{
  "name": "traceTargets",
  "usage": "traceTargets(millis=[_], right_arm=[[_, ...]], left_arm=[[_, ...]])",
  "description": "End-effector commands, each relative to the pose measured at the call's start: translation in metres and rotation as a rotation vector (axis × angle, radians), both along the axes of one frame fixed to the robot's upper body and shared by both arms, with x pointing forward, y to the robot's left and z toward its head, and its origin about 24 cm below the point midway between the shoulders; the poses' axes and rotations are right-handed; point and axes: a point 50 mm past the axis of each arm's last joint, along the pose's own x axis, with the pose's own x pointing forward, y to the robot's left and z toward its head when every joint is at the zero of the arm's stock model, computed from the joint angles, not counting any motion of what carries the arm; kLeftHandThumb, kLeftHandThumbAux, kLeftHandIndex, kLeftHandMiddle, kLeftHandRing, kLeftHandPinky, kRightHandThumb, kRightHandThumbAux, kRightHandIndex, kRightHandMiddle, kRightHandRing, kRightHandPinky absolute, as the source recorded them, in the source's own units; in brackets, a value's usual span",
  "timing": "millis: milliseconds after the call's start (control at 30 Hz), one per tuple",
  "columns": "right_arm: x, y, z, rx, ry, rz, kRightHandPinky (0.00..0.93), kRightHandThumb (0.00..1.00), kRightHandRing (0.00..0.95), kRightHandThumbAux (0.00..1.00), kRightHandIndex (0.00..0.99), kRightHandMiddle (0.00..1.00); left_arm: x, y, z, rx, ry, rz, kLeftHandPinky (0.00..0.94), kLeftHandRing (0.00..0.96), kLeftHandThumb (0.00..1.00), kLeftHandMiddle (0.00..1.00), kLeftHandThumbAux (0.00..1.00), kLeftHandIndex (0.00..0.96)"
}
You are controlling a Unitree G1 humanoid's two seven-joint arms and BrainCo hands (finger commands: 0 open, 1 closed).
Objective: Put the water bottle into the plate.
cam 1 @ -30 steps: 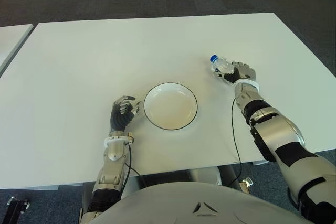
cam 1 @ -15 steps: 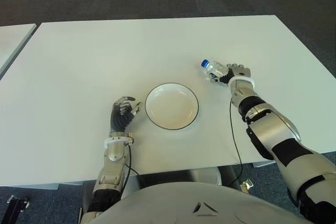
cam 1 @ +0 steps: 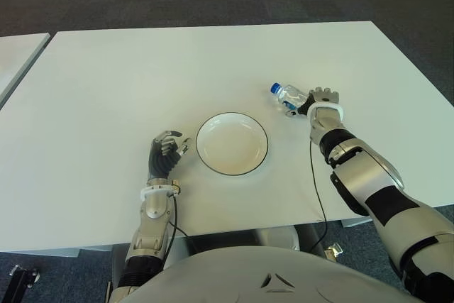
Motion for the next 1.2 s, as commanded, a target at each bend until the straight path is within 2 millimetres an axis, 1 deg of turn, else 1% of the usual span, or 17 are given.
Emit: traceTargets(millis=[33,100,200,267,300,333,367,400,433,467,567,800,967,1033,1100,1167,1200], right_arm=[[-0.057,-0.003,-0.068,0.077,0.195,-0.094,0.169,0.700,0.109,0.699,0.431,0.160],[-0.058,-0.007,-0.068,0.134,0.112,-0.142,0.222,0.701,0.164,0.704,0.433,0.214],[-0.058,-0.009,-0.068,0.179,0.048,-0.175,0.256,0.701,0.200,0.708,0.434,0.253],[-0.058,-0.007,-0.067,0.204,0.005,-0.190,0.282,0.701,0.223,0.710,0.435,0.279],[-0.057,-0.006,-0.066,0.212,-0.009,-0.195,0.319,0.701,0.264,0.710,0.435,0.314],[-0.055,-0.006,-0.064,0.225,-0.031,-0.199,0.374,0.701,0.326,0.711,0.436,0.366],[-0.054,-0.005,-0.063,0.233,-0.044,-0.200,0.502,0.701,0.462,0.713,0.436,0.482],[-0.053,-0.005,-0.062,0.239,-0.055,-0.201,0.549,0.700,0.511,0.714,0.436,0.524],[-0.053,-0.005,-0.062,0.242,-0.061,-0.201,0.626,0.700,0.587,0.715,0.436,0.591],[-0.052,-0.005,-0.061,0.243,-0.067,-0.198,0.675,0.700,0.635,0.716,0.436,0.634],[-0.050,-0.004,-0.059,0.243,-0.082,-0.191,0.759,0.698,0.712,0.720,0.437,0.711],[-0.049,-0.004,-0.057,0.267,-0.136,-0.191,0.810,0.694,0.768,0.725,0.437,0.772],[-0.048,-0.004,-0.056,0.351,-0.207,-0.228,0.832,0.693,0.794,0.726,0.437,0.801],[-0.048,-0.003,-0.056,0.431,-0.240,-0.273,0.842,0.693,0.809,0.727,0.437,0.817],[-0.051,-0.010,-0.059,0.513,-0.234,-0.324,0.853,0.693,0.825,0.727,0.437,0.831],[-0.048,-0.008,-0.057,0.583,-0.243,-0.365,0.866,0.693,0.846,0.727,0.437,0.846],[-0.043,-0.002,-0.053,0.653,-0.262,-0.409,0.869,0.694,0.849,0.727,0.437,0.848]], left_arm=[[-0.005,0.002,-0.007,-0.001,0.031,0.025,0.809,0.812,0.706,0.806,0.714,0.437],[-0.005,0.002,-0.007,-0.001,0.029,0.026,0.818,0.814,0.706,0.807,0.714,0.437],[-0.005,0.002,-0.007,-0.002,0.029,0.025,0.822,0.815,0.706,0.808,0.714,0.437],[-0.005,0.002,-0.007,-0.002,0.029,0.024,0.824,0.817,0.706,0.809,0.714,0.437],[-0.005,0.002,-0.006,-0.002,0.028,0.024,0.824,0.817,0.706,0.809,0.714,0.437],[-0.005,0.002,-0.006,-0.002,0.028,0.024,0.824,0.817,0.706,0.809,0.714,0.437],[-0.004,0.003,-0.006,-0.002,0.027,0.024,0.825,0.818,0.706,0.809,0.714,0.437],[-0.004,0.003,-0.006,-0.002,0.027,0.025,0.826,0.818,0.706,0.809,0.714,0.437],[-0.004,0.003,-0.006,-0.002,0.027,0.025,0.827,0.818,0.707,0.809,0.714,0.437],[-0.005,0.003,-0.006,-0.003,0.026,0.025,0.827,0.818,0.707,0.809,0.714,0.437],[-0.005,0.003,-0.006,-0.004,0.024,0.028,0.826,0.816,0.707,0.807,0.714,0.437],[-0.005,0.003,-0.005,-0.006,0.024,0.034,0.819,0.812,0.708,0.803,0.714,0.437],[-0.005,0.003,-0.005,-0.006,0.021,0.036,0.823,0.812,0.708,0.803,0.714,0.437],[-0.005,0.003,-0.005,-0.007,0.018,0.037,0.815,0.809,0.708,0.801,0.714,0.437],[-0.005,0.004,-0.005,-0.008,0.018,0.037,0.806,0.806,0.708,0.797,0.714,0.437],[-0.005,0.004,-0.005,-0.008,0.018,0.037,0.798,0.800,0.708,0.792,0.714,0.437],[-0.005,0.004,-0.005,-0.010,0.019,0.037,0.797,0.799,0.708,0.791,0.714,0.437]])
